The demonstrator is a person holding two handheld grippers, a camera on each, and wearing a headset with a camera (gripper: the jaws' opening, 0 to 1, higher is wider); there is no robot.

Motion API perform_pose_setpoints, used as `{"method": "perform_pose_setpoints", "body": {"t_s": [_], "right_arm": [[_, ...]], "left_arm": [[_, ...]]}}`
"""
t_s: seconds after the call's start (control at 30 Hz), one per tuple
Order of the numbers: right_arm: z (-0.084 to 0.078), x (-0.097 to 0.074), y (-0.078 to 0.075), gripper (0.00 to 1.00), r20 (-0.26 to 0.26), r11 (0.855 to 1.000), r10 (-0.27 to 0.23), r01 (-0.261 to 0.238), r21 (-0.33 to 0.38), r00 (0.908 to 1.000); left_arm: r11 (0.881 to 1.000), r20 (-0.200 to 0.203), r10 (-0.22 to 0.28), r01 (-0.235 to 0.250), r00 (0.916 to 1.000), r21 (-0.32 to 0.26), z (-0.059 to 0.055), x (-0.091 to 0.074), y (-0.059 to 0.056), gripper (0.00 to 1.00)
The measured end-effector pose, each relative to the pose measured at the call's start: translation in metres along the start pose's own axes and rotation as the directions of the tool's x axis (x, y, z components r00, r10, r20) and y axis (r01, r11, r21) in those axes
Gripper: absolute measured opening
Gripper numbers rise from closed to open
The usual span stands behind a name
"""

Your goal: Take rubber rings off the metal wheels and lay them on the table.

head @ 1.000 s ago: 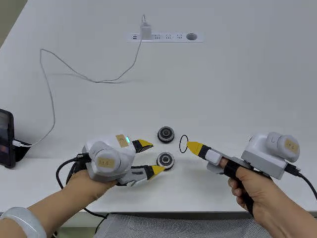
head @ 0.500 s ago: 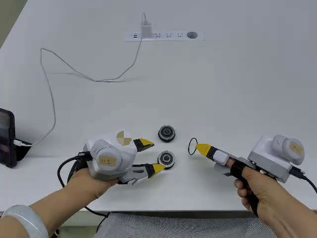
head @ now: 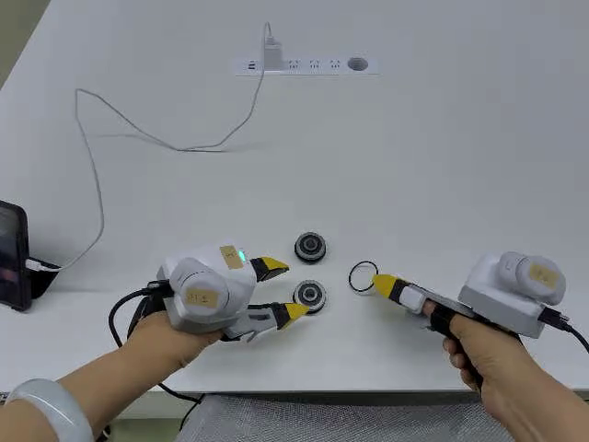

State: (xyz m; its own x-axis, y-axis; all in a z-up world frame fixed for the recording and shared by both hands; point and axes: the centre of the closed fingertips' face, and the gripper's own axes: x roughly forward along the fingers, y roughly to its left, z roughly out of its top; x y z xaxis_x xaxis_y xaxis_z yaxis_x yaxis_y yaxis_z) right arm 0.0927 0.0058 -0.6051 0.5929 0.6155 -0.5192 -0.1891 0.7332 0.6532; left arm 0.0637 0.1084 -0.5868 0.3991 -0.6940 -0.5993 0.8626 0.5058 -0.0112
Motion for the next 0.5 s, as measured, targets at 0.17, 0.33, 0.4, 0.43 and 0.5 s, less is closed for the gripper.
{"method": "perform_pose_setpoints", "body": {"t_s": [0.17,0.33,0.4,0.43,0.5], "right_arm": [[-0.0009,-0.0011,-0.0027,0.09,-0.02,0.983,-0.069,0.065,-0.17,0.9974],[0.0,-0.0003,-0.003,0.13,-0.023,0.963,-0.092,0.083,-0.258,0.9954],[-0.0001,0.0,-0.0019,0.14,-0.026,0.96,-0.089,0.079,-0.267,0.9957],[0.0002,0.0,-0.002,0.14,-0.024,0.957,-0.094,0.084,-0.277,0.9953],[0.0001,-0.0003,-0.0026,0.16,-0.027,0.954,-0.095,0.084,-0.288,0.9951]], "left_arm": [[1.0,0.001,-0.002,0.002,1.0,0.0,0.0008,0.0004,-0.0002,0.36],[1.0,0.002,-0.004,0.004,1.0,0.002,0.0017,0.001,-0.0003,0.36],[1.0,0.002,-0.005,0.005,1.0,0.003,0.0019,0.0012,-0.0006,0.36],[1.0,0.002,-0.006,0.006,1.0,0.005,0.0023,0.0013,-0.0008,0.36],[1.0,0.002,-0.008,0.008,1.0,0.006,0.0022,0.0014,-0.0009,0.35]]}}
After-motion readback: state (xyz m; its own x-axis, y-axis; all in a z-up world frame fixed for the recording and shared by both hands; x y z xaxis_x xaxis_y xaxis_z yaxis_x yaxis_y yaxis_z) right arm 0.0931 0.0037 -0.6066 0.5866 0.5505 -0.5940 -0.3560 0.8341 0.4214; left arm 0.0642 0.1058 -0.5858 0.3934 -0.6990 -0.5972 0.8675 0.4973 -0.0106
